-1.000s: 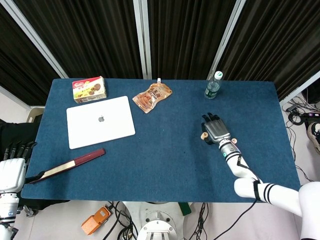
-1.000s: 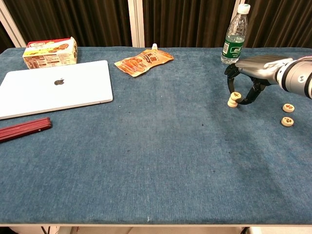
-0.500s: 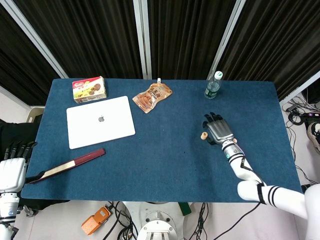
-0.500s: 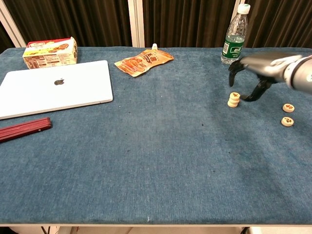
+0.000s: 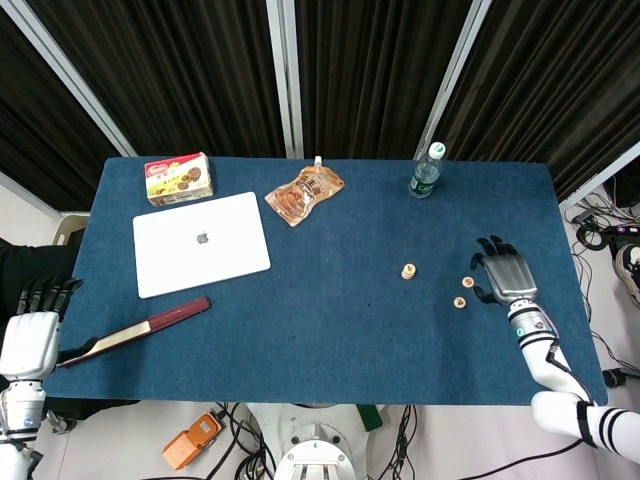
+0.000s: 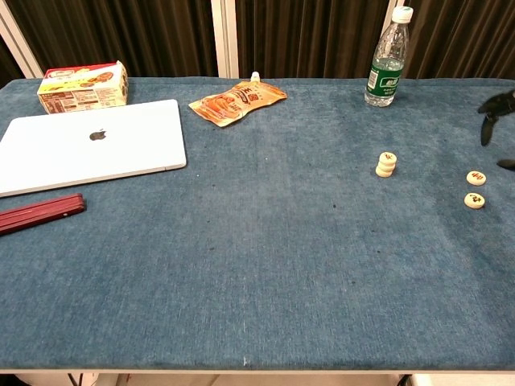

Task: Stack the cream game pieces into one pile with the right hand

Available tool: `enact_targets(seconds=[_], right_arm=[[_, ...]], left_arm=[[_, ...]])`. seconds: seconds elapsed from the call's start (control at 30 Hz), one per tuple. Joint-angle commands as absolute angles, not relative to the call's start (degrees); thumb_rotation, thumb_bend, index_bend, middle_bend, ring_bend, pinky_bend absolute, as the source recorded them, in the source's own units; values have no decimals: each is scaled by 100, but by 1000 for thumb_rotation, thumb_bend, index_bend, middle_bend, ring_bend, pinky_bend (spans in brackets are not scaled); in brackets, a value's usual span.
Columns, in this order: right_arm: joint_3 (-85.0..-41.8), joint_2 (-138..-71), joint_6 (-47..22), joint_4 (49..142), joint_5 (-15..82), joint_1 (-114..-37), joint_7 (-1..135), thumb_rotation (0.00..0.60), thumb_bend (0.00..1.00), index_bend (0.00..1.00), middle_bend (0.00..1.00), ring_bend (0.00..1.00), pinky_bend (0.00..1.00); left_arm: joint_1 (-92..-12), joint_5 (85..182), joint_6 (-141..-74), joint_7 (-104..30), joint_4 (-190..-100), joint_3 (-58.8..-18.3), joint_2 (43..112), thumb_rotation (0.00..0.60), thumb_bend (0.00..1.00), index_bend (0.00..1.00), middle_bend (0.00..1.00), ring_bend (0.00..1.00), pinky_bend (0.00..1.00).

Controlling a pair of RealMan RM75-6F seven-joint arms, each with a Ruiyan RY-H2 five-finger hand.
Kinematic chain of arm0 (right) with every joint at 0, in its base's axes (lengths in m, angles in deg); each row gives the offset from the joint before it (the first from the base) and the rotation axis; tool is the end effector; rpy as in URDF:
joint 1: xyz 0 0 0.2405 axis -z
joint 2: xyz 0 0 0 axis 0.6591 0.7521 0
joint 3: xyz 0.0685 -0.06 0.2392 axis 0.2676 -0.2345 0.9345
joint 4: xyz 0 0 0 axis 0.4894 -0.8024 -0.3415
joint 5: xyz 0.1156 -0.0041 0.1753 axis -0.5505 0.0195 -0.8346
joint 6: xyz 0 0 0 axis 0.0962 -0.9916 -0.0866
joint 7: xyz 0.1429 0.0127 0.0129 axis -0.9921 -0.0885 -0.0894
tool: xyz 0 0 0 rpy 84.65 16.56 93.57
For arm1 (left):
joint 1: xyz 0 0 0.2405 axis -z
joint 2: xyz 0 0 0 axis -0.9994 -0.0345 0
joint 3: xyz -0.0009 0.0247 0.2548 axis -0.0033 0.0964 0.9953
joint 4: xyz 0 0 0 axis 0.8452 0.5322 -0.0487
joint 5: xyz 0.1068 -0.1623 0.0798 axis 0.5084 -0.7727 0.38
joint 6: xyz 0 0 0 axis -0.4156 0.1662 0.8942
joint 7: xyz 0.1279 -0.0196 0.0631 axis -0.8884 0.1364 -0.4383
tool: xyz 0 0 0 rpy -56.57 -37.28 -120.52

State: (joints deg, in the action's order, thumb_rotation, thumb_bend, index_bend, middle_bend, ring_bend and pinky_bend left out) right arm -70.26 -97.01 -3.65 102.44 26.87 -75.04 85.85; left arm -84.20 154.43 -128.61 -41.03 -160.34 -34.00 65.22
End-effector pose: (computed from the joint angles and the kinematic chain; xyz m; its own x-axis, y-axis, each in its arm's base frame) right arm -0.2853 -0.3294 0.0640 0.5348 -0.3266 0.7793 -0.8350 -0.0634 0.5465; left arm -0.3264 0.1781 0.1334 0.4247 0.0054 0.9053 0.9026 0.0744 -0.4239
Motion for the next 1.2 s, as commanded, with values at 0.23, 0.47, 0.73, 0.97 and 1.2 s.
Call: enact_targets(seconds=[0.23,0.47,0.73,0.97,1.2], right_arm=[[-6967,-10297,163,9294,2619,-7618,8556,600,462,491,176,115,206],[-6897,-10495,350,9031,2569,-7695,8642,600,485,515,176,116,206],[-6850,-10560,452,8921,2567,-7706,8658,600,485,512,176,116,206],[-6804,-10608,524,8859,2574,-7728,8666,600,485,488,176,116,206],[-6779,-10654,596,8814,2565,-7735,8656,600,500,574,182,128,207]], left_arm=[[-8439,15435,-12914,-4157,-16102,-3403,6473,600,0,166,161,94,31],[-8475,15393,-12922,-4141,-16091,-3387,6464,600,0,166,160,93,31],[-8477,15372,-12908,-4123,-16061,-3388,6476,600,0,167,160,94,31],[-8470,15371,-12906,-4130,-16067,-3394,6474,600,0,166,161,93,31],[-8485,15353,-12904,-4127,-16069,-3385,6470,600,0,167,161,93,31]])
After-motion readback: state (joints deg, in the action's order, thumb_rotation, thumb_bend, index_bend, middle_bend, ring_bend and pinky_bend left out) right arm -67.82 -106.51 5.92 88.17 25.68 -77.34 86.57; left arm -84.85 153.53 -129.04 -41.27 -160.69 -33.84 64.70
